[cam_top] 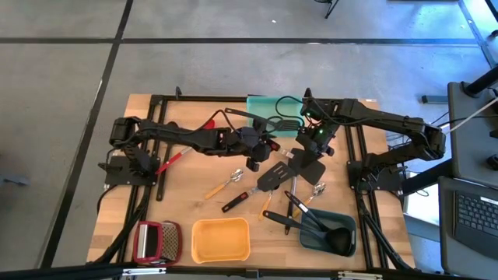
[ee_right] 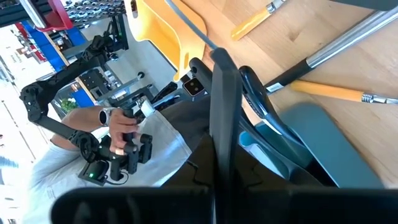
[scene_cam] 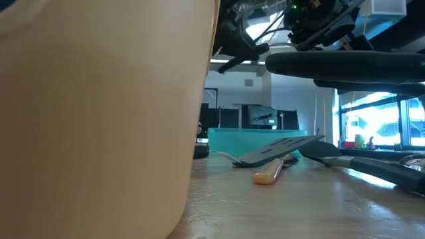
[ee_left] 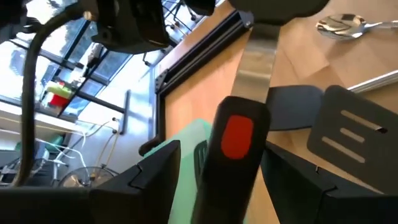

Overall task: Pick & Place Kitchen Items
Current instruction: Put the black spatula into the green bin

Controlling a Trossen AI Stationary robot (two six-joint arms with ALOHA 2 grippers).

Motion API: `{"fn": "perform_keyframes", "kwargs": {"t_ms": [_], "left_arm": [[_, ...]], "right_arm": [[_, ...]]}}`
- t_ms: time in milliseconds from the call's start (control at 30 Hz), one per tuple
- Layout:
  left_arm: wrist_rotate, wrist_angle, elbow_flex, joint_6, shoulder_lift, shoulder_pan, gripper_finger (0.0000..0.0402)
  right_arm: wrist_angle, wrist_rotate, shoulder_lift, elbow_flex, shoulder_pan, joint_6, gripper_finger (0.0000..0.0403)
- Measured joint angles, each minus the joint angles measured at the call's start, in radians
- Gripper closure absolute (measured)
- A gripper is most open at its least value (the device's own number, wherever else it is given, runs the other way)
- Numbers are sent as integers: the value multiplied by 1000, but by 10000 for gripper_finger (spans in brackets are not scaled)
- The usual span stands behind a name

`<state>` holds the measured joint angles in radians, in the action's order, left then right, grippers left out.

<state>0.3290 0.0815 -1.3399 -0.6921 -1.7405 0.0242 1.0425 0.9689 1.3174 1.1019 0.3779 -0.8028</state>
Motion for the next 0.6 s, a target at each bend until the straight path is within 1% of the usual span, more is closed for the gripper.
{"fn": "perform_keyframes", "kwargs": {"t_ms": [133,367,467,600], "left_arm": [[-34,8,0,25,0,11,201],[-44,17,0,64,0,19,232],[-57,30,0,109,-10,18,253],[-66,82,0,161,-20,13,292]], "right_arm": [[-6,0,0,0,0,0,397],[-7,0,0,0,0,0,397],[-7,3,0,0,0,-1,397],[-7,-1,0,0,1,-5,397]]}}
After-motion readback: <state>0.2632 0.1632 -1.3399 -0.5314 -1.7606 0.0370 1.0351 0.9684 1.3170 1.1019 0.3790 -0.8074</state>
